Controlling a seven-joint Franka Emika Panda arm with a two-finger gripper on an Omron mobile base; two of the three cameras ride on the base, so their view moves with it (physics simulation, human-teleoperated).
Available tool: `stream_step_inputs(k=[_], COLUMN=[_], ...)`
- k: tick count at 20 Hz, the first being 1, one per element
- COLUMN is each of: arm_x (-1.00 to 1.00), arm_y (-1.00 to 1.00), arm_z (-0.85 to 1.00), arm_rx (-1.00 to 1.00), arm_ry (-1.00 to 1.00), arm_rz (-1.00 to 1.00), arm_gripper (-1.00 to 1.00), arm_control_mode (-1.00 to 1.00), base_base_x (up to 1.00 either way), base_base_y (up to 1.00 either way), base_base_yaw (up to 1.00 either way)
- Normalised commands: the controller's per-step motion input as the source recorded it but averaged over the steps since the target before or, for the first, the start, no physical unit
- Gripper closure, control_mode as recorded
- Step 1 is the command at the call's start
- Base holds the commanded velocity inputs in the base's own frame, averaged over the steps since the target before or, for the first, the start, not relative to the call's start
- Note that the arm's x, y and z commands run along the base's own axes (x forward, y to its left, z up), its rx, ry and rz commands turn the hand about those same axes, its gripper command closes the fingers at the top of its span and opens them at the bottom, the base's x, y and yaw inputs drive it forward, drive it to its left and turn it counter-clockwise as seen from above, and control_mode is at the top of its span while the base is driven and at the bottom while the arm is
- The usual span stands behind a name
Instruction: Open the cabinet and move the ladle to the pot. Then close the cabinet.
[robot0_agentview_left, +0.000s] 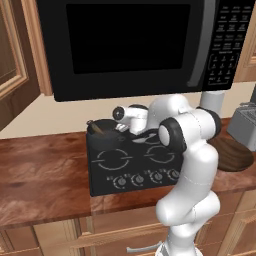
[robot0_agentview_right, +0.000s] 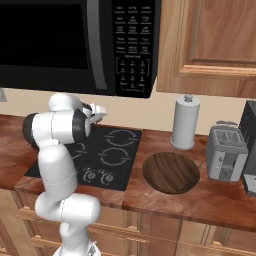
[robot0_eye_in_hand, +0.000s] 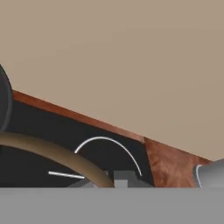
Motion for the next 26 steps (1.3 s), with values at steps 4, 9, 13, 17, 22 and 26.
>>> stream_step_inputs(k=[4,9,13,17,22,26], arm_x=[-0.26,-0.24,-0.42,-0.11,0.00,0.03], arm_y=[0.00,0.00,0.00,0.01,0.01,0.00], arm_z=[0.00,0.00,0.00,0.00,0.00,0.00], arm_rx=[0.13,0.08,0.07,0.04,0.00,0.00], arm_ry=[-0.04,-0.12,-0.17,-0.13,-0.07,-0.01], arm_rz=[-0.01,-0.01,-0.01,-0.04,-0.05,-0.05], arm_gripper=[1.00,1.00,1.00,1.00,1.00,1.00], arm_control_mode=[-1.00,-1.00,-1.00,-1.00,-1.00,-1.00], base_base_x=[0.00,0.00,0.00,0.00,0.00,0.00], base_base_y=[0.00,0.00,0.00,0.00,0.00,0.00], base_base_yaw=[0.00,0.00,0.00,0.00,0.00,0.00])
